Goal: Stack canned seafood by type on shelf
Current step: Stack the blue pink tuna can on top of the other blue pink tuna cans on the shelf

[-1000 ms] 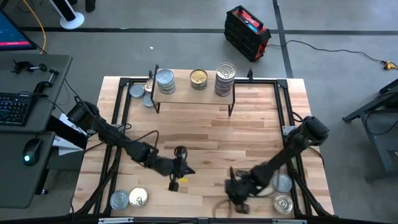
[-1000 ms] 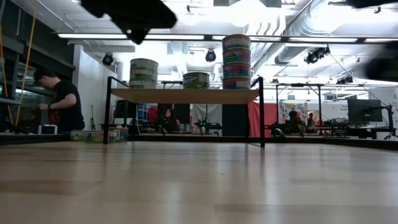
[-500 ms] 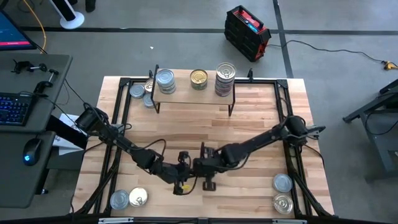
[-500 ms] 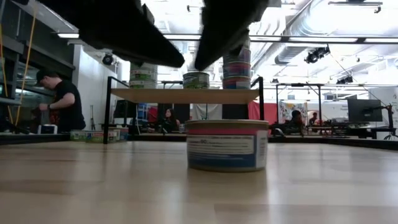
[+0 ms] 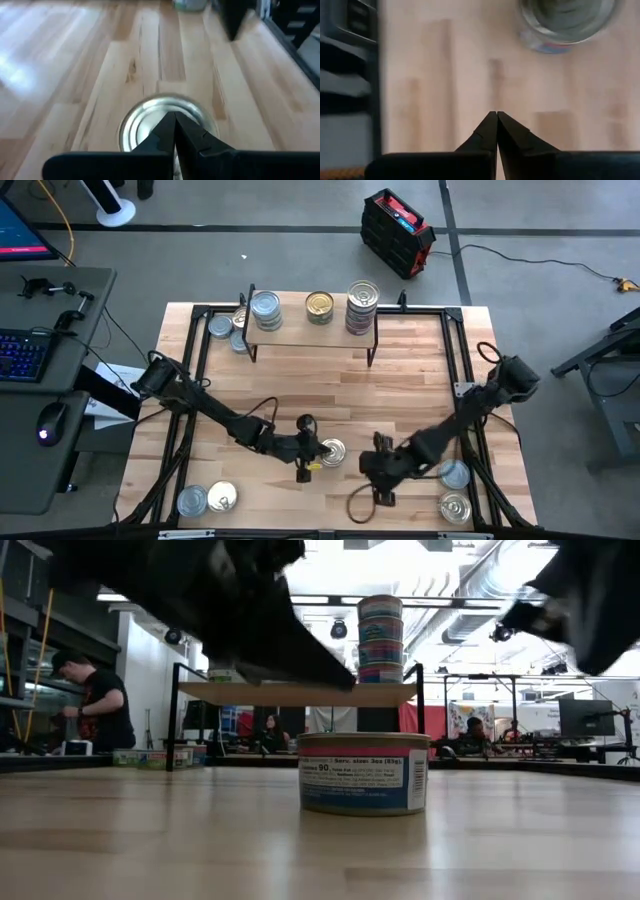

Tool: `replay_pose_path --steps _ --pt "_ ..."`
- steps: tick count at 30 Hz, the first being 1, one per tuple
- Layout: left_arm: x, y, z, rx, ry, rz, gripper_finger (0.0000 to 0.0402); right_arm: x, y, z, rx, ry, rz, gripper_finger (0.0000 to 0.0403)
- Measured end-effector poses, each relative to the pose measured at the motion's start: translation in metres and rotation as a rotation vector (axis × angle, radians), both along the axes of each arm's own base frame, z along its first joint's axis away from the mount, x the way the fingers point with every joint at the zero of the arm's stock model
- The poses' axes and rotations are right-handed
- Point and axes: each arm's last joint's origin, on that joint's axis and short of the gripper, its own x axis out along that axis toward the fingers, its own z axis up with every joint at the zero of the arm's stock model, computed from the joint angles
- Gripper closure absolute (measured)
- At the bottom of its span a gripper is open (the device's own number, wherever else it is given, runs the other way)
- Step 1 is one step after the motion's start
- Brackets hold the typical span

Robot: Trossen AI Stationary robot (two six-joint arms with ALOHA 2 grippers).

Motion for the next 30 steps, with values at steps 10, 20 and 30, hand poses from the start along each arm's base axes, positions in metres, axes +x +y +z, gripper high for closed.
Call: replay_pose_path --steps 10,20,30 --pt "-0.009 0.010 -0.007 -0.130 -0.005 -0.006 0.0402 -0.004 -0.013 -0.037 0.007 -0.192 -0.002 0.0403" --pt "-0.033 0.022 -0.011 -0.222 -0.144 0.047 0.0402 0.010 -0.037 -0.042 -0.056 -0.196 -0.007 0.0403" --pt "-0.031 0.020 -0.023 -0.196 -0.085 -0.013 0.0402 0.020 -0.055 -0.056 -0.052 -0.128 -0.025 0.0403"
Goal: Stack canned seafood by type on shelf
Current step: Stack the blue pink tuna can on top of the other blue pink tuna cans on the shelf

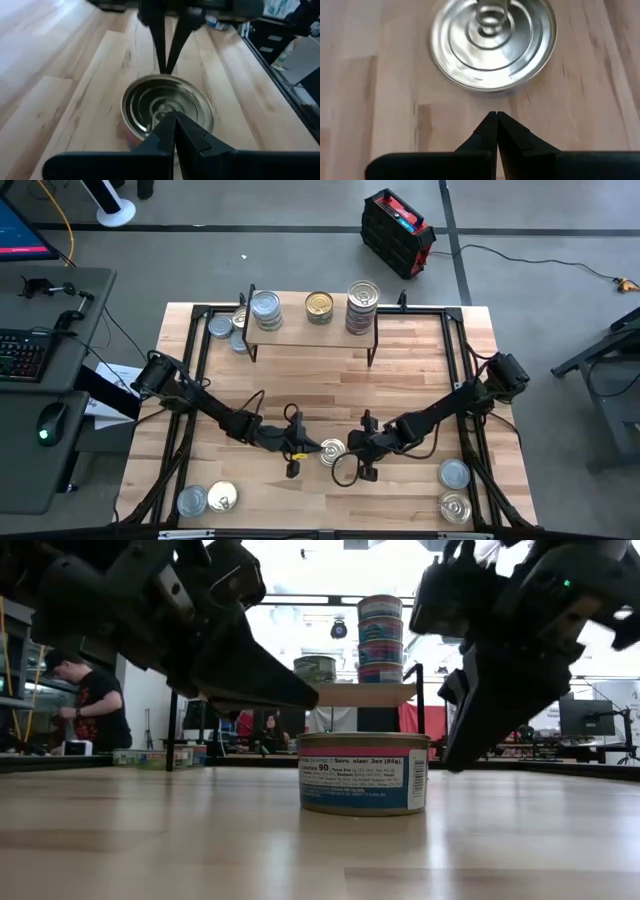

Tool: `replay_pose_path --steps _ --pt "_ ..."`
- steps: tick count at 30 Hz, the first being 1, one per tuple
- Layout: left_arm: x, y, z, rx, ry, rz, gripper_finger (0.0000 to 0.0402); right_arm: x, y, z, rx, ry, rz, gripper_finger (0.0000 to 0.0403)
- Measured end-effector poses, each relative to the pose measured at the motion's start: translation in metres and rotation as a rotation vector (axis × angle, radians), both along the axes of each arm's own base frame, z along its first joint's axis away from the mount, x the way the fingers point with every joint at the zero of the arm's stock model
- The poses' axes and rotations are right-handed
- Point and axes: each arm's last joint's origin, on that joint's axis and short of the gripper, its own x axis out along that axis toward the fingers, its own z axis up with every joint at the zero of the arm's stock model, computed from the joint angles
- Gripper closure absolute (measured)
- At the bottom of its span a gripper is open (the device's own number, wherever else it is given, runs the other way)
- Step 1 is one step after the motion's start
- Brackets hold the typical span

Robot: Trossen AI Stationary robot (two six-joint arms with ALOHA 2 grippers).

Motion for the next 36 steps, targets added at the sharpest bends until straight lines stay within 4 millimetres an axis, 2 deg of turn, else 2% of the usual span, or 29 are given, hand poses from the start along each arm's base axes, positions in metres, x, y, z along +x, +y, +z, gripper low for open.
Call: replay_pose_path --steps 19,28,36 --pt "-0.002 0.003 -0.010 0.044 0.095 -0.023 0.0402 0.010 0.002 0.004 0.034 -0.101 -0.014 0.0403" --pt "-0.007 0.002 -0.018 0.078 0.173 -0.040 0.0402 0.029 0.010 0.036 0.017 -0.226 0.044 0.0403" --pt "-0.009 0.001 -0.020 0.060 0.193 -0.030 0.0402 0.038 0.012 0.052 -0.023 -0.278 0.073 0.0403"
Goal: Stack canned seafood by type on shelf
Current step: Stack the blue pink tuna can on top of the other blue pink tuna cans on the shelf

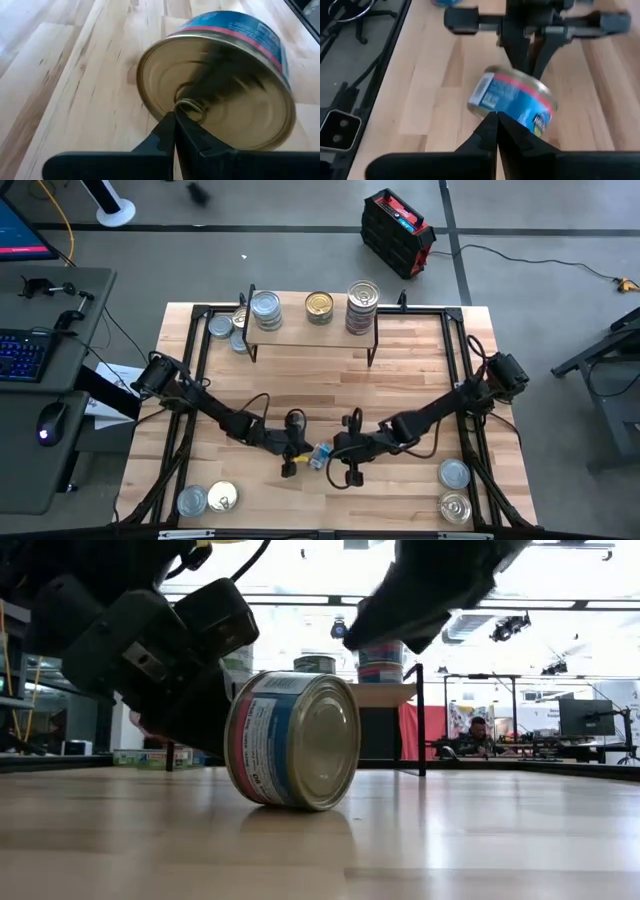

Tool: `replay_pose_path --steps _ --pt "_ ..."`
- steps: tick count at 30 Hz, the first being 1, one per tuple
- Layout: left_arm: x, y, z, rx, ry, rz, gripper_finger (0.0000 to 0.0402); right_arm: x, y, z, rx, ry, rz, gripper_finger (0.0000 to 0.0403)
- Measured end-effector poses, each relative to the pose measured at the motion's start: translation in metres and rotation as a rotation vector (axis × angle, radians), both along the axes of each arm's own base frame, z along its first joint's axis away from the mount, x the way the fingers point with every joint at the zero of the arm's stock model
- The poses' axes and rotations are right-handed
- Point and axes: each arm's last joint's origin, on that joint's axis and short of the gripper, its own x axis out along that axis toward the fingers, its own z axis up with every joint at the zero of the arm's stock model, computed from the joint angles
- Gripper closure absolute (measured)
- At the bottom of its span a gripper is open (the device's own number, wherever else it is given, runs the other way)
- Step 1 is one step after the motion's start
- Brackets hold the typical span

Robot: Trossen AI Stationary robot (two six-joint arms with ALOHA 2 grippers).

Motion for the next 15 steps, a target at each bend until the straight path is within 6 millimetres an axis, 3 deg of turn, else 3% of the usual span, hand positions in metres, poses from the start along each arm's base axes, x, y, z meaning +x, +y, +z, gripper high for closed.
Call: replay_pose_path --steps 8,12,15 --pt "-0.015 -0.005 -0.003 0.019 0.127 0.024 0.0402 0.011 0.001 0.034 -0.055 0.031 0.092 0.0403" --pt "-0.036 -0.012 -0.001 0.003 0.133 0.035 0.0402 0.022 -0.011 0.055 -0.085 0.061 0.196 0.0391" --pt "-0.055 -0.016 -0.001 -0.057 0.118 0.130 0.0402 0.034 -0.019 0.066 -0.134 0.063 0.312 0.0357"
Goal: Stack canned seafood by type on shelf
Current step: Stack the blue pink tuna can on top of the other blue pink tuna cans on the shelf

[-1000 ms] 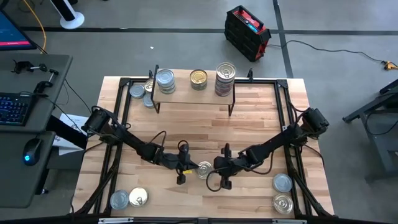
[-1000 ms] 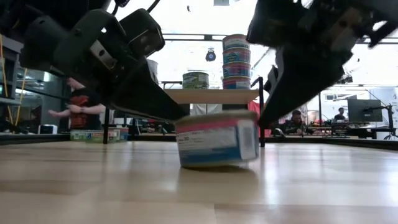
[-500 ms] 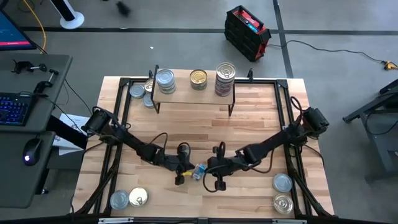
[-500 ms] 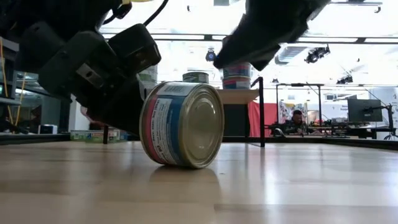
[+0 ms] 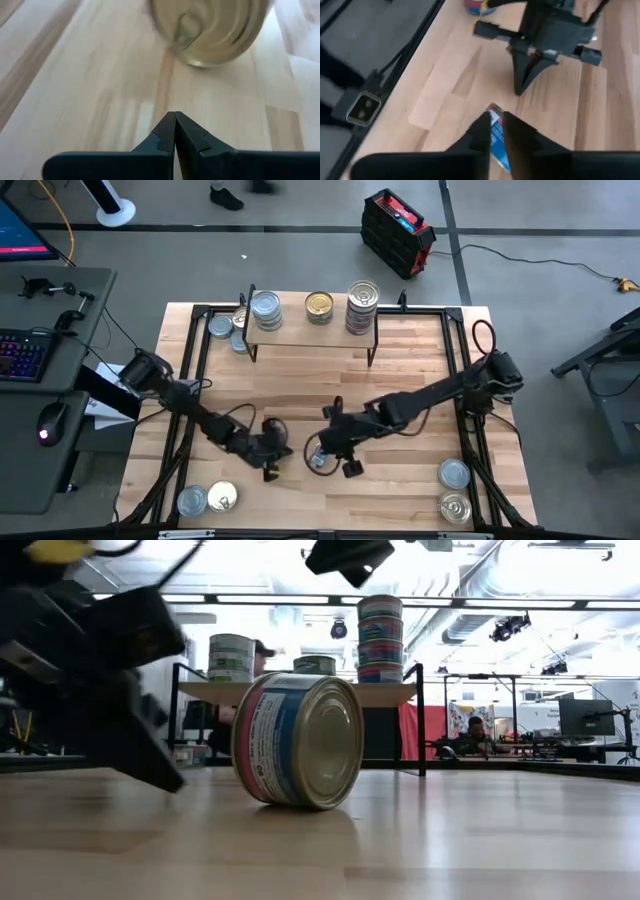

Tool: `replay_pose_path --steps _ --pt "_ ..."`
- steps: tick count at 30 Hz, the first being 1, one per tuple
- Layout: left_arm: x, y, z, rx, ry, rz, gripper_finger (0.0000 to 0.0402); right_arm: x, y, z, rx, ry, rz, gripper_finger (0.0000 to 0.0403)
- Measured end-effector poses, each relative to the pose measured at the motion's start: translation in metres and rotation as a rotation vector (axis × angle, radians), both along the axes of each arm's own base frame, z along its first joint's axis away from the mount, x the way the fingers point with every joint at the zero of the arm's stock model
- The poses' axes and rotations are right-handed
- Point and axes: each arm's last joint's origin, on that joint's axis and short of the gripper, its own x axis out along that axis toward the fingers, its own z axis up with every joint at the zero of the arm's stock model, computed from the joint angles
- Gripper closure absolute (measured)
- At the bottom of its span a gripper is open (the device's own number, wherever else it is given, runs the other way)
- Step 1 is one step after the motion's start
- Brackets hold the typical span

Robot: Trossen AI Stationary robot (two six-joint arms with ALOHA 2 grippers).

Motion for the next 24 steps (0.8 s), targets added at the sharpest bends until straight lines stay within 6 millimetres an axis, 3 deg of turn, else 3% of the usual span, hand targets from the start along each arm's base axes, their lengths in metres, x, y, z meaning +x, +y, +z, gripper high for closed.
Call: replay_pose_path --steps 3,6,12,15,24 --pt "-0.018 -0.005 0.000 -0.062 -0.032 0.119 0.0402 0.010 -0.005 0.002 -0.045 0.049 0.071 0.0302" --pt "-0.028 -0.015 0.002 -0.107 -0.077 0.202 0.0402 0.018 -0.007 -0.010 -0.127 0.149 0.132 0.0236" --pt "-0.034 -0.026 0.005 -0.162 -0.115 0.262 0.0402 0.037 -0.007 -0.015 -0.215 0.199 0.230 0.0127" --pt "-0.033 -0.028 0.006 -0.178 -0.124 0.277 0.0402 0.040 -0.006 -0.022 -0.248 0.245 0.292 0.0107" --pt "-0.032 -0.027 0.007 -0.158 -0.136 0.298 0.0402 0.046 -0.007 -0.050 -0.322 0.306 0.353 0.0103"
